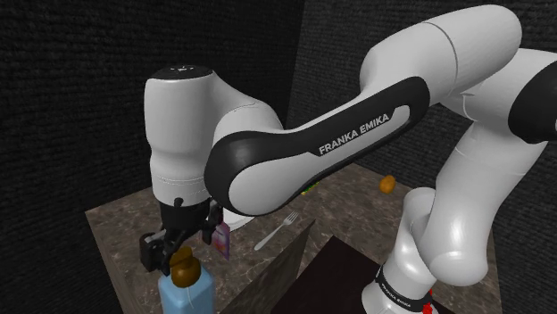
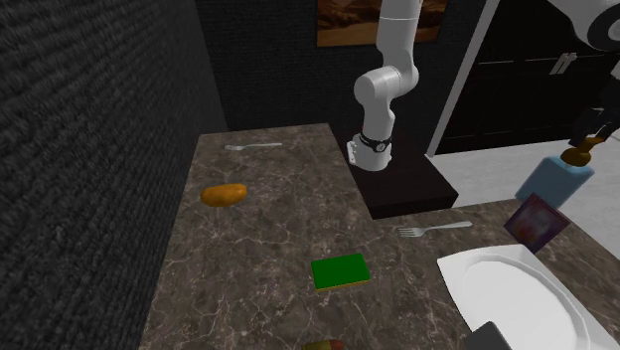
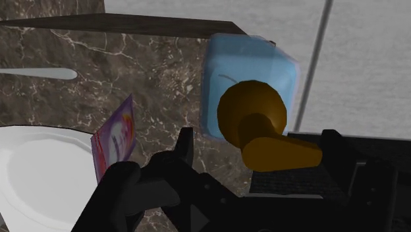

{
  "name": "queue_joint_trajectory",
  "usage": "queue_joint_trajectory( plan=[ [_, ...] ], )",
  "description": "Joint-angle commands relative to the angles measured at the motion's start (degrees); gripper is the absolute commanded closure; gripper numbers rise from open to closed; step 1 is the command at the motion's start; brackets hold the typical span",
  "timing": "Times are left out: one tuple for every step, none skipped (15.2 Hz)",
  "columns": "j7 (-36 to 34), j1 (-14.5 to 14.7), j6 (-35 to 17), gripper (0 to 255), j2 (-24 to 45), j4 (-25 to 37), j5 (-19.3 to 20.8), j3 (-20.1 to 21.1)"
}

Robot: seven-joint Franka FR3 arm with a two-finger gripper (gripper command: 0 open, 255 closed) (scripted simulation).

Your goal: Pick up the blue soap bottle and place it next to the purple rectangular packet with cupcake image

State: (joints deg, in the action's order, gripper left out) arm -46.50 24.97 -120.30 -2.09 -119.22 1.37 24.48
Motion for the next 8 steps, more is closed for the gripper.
queue_joint_trajectory(
  plan=[
    [0.0, 0.0, 0.0, 0, 0.0, 0.0, 0.0, 0.0],
    [0.0, 0.0, 0.0, 0, 0.0, 0.0, 0.0, 0.0],
    [0.0, 0.0, 0.0, 0, 0.0, 0.0, 0.0, 0.0],
    [0.3, 0.0, 1.9, 0, -0.8, 1.2, -0.4, 0.0],
    [0.5, 0.0, 3.7, 0, -1.4, 2.4, -0.7, -0.1],
    [0.7, 0.0, 5.6, 0, -2.0, 3.8, -1.0, -0.2],
    [0.8, 0.0, 7.1, 0, -2.4, 4.9, -1.2, -0.2],
    [0.8, 0.0, 7.1, 0, -2.4, 4.9, -1.2, -0.2]
  ],
)
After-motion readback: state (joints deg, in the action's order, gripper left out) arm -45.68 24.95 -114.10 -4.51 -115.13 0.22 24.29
